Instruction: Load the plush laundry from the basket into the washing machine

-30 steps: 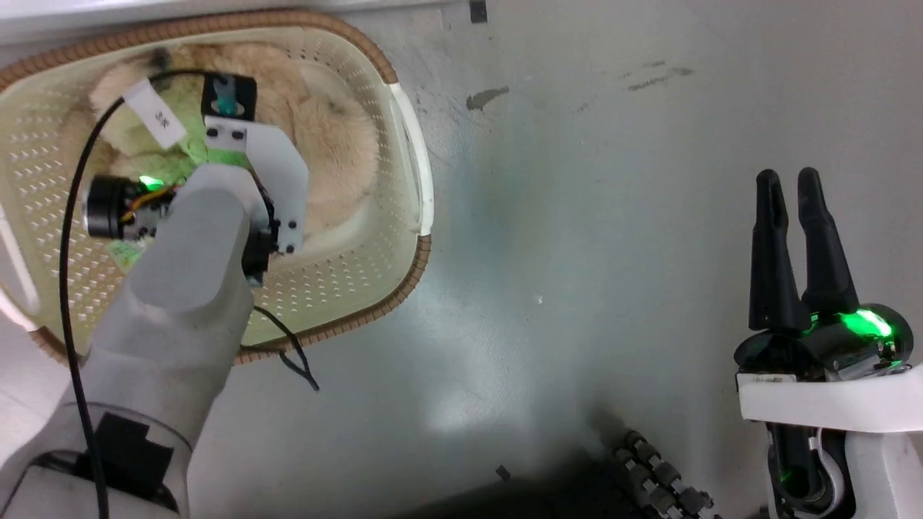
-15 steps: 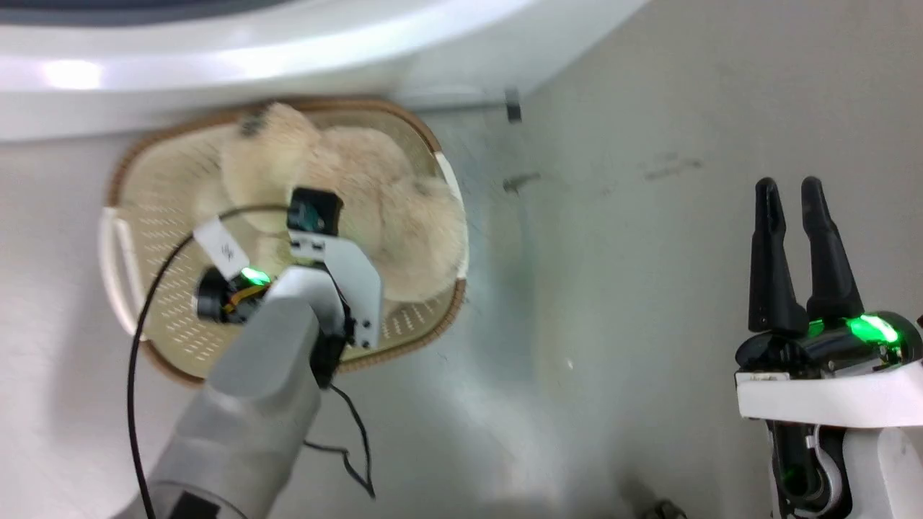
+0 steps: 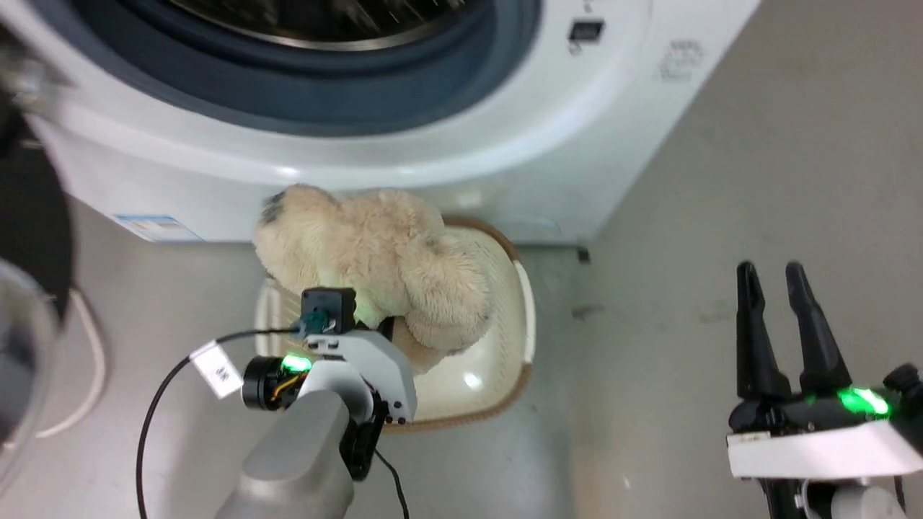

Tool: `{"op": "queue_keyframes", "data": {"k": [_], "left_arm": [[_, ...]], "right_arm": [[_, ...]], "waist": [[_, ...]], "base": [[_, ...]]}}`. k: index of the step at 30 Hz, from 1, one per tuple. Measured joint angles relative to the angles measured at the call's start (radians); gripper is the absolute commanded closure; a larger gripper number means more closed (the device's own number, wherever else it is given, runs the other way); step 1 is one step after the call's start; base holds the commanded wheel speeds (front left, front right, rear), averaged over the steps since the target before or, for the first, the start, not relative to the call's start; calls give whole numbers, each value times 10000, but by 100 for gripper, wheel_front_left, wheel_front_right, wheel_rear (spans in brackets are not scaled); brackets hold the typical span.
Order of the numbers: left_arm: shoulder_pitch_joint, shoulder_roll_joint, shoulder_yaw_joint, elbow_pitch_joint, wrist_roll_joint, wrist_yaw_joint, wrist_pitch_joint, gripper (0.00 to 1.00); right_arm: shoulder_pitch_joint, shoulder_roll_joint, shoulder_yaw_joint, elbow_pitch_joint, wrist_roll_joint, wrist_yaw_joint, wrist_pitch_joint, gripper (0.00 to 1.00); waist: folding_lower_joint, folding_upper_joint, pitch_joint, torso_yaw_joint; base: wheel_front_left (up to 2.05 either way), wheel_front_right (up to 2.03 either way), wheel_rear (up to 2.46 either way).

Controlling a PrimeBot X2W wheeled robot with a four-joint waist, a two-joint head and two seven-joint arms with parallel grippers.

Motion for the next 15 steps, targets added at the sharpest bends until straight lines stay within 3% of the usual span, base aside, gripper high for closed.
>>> {"op": "queue_keyframes", "data": {"k": [9, 15], "left_arm": [[843, -69, 424, -838, -408, 173, -683, 100], [1176, 211, 823, -2339, 159, 514, -715, 100]], "right_arm": [[700, 0, -46, 148, -92, 0, 0, 0], [943, 0, -130, 169, -92, 0, 0, 0]], "waist": [[0, 0, -1729, 779], [0, 0, -2469, 996]], "base": [[0, 0, 0], [0, 0, 0]]}}
